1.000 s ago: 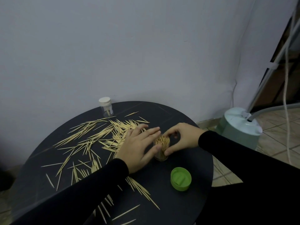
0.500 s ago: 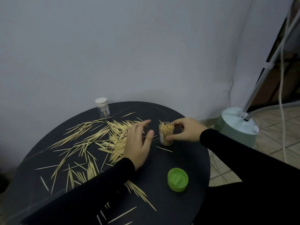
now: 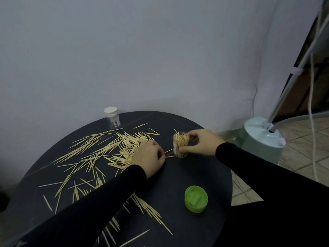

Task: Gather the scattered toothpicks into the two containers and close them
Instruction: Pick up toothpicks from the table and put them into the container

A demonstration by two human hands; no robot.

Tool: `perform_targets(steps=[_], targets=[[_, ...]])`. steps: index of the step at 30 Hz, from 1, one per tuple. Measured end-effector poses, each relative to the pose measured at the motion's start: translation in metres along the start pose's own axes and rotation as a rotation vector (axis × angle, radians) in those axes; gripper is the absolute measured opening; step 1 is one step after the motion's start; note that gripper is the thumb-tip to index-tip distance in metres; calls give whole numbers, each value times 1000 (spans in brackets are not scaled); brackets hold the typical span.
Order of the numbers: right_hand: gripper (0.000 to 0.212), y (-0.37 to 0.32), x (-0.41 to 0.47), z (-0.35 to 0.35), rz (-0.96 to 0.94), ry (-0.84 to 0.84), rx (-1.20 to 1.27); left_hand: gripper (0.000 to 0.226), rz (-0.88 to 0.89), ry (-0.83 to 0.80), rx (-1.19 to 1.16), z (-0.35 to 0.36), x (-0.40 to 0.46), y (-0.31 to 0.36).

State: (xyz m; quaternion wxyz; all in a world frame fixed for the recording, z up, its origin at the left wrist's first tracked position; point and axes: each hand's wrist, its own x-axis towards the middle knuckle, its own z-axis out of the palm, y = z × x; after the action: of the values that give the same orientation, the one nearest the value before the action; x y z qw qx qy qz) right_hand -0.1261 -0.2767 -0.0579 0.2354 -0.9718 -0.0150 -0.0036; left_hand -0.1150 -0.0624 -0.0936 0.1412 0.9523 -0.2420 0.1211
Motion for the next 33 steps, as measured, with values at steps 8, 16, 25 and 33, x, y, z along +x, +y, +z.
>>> perform_targets(steps=[8, 16, 25, 33], targets=[[62, -10, 4, 6, -5, 22, -26, 9, -86, -57, -41, -10, 7, -15], [60, -26, 8, 11, -43, 9, -75, 18, -73, -149, -77, -20, 13, -35], [61, -32, 22, 20, -57, 25, -82, 35, -143, -91, 84, -18, 22, -43], [59, -35, 35, 24, -74, 31, -125, 48, 32, -300, 171, -27, 72, -51]])
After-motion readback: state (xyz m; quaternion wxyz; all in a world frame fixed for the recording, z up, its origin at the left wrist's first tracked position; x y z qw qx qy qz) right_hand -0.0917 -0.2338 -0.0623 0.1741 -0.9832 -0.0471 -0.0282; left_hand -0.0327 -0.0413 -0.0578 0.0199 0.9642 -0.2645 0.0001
